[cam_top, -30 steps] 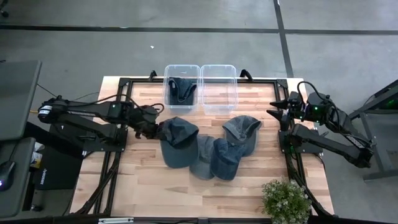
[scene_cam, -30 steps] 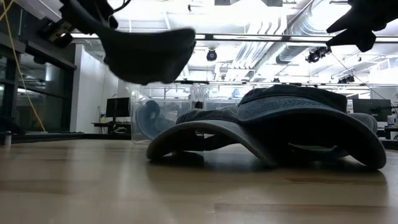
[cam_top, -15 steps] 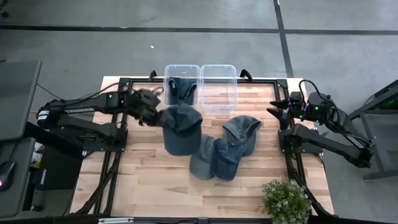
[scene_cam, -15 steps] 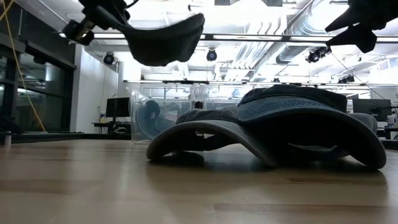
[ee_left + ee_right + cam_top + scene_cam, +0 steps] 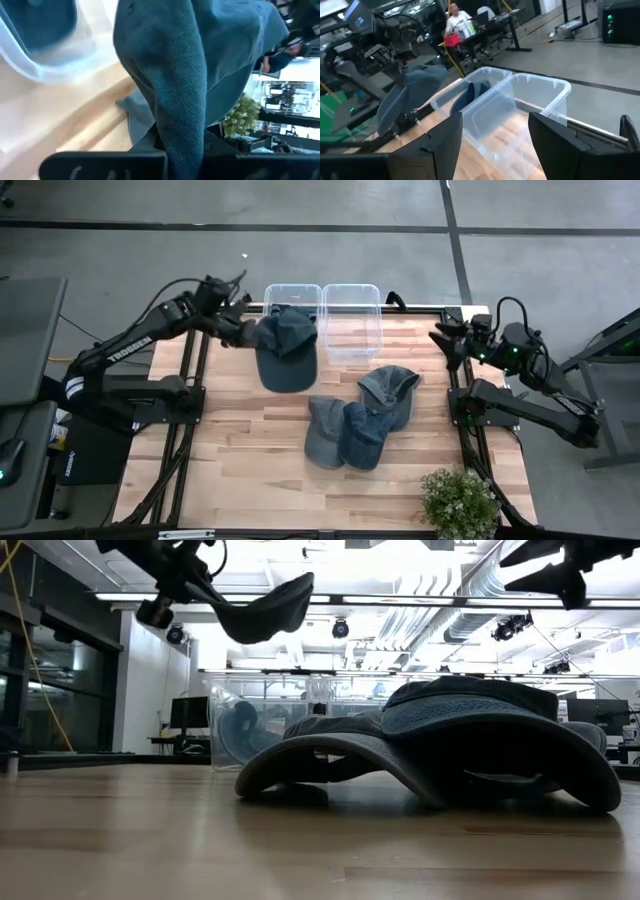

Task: Pick and place caps into container
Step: Put the left blue cap into the left transparent container

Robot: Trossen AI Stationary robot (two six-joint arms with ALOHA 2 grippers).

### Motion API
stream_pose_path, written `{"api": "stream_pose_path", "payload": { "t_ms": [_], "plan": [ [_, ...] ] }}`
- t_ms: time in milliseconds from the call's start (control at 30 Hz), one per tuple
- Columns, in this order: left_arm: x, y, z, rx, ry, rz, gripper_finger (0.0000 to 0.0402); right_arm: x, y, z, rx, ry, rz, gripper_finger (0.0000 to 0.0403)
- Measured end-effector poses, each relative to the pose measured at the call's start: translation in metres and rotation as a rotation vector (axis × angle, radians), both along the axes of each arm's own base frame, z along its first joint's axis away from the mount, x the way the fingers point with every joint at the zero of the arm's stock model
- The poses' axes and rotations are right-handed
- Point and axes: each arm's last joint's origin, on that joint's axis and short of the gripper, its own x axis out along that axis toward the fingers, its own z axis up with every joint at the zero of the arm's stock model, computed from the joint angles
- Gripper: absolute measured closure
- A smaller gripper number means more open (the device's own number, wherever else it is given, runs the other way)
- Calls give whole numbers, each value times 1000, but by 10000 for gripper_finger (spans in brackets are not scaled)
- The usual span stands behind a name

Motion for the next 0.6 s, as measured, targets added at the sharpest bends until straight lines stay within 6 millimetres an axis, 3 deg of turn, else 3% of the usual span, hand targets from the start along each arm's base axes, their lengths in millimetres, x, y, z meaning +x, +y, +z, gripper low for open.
{"api": "stream_pose_path", "payload": {
  "t_ms": [300,600],
  "plan": [
    [-11,38,-4,80,-105,-44,398,22,-15,8,-30,-42,-55,180],
    [8,75,-23,126,-111,-28,398,54,-36,12,-31,-100,-102,181]
  ]
}}
